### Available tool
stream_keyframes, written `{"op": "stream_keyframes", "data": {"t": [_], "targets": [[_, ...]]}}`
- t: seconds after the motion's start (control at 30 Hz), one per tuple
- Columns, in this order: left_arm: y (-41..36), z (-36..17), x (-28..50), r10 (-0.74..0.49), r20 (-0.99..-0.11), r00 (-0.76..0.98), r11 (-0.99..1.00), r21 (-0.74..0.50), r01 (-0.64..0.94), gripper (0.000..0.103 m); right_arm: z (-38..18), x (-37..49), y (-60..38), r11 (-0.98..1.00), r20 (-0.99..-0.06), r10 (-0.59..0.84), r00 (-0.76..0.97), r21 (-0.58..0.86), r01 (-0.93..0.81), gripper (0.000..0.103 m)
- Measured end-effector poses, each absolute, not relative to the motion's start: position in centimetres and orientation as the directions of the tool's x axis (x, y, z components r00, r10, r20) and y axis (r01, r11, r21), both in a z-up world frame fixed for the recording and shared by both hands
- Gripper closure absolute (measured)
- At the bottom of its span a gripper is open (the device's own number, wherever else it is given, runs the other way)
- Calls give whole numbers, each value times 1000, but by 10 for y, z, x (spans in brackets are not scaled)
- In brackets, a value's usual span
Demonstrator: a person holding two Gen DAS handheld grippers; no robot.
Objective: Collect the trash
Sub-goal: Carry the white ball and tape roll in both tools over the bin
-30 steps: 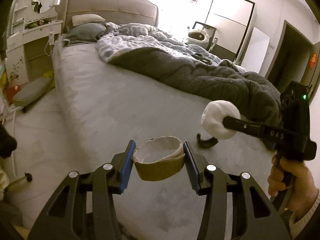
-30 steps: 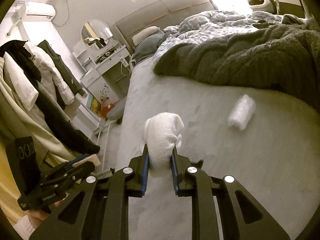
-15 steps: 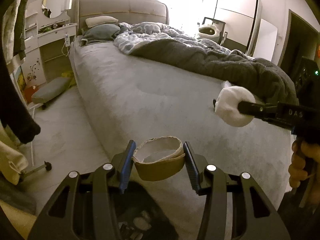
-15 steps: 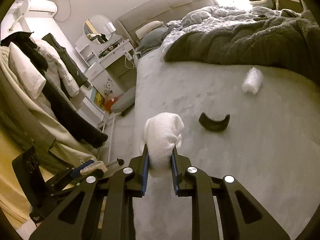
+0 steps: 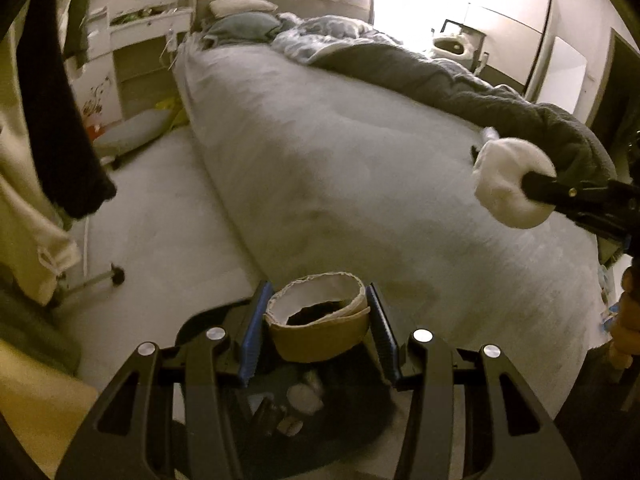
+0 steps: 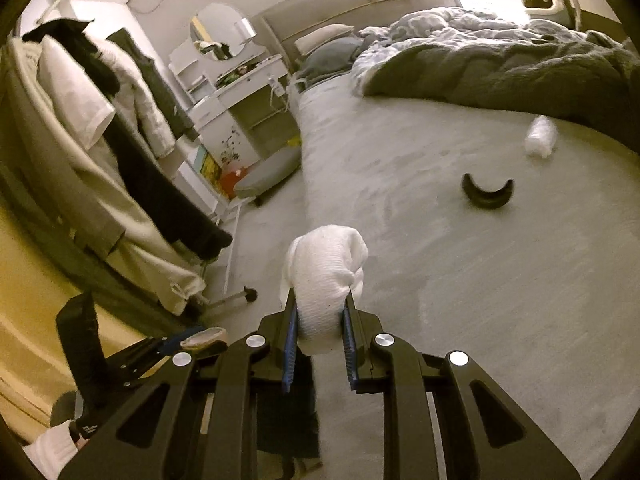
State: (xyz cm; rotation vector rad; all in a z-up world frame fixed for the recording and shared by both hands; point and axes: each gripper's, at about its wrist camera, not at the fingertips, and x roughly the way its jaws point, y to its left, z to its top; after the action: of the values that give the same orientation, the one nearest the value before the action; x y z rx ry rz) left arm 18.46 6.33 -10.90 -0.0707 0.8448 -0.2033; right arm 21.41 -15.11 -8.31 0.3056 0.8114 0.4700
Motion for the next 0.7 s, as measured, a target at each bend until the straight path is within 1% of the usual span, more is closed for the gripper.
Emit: {"op": "stream_keyframes", "data": {"t": [0.33,0.57,0.7], "targets": [[90,-156,174,-165,-824,542,986,-144,82,52,-91,194,-106,852,-658,524,541,395,-344,83],[112,-190,168,-172,-877,449,984,-176,32,52,-101,190,-75,846,-686,528,501,373,-381,83],[115,-204,166,-175,-897,405,984,-177,34,51,-107,189,-60,842,-701,530,478,365,-398,83]]}}
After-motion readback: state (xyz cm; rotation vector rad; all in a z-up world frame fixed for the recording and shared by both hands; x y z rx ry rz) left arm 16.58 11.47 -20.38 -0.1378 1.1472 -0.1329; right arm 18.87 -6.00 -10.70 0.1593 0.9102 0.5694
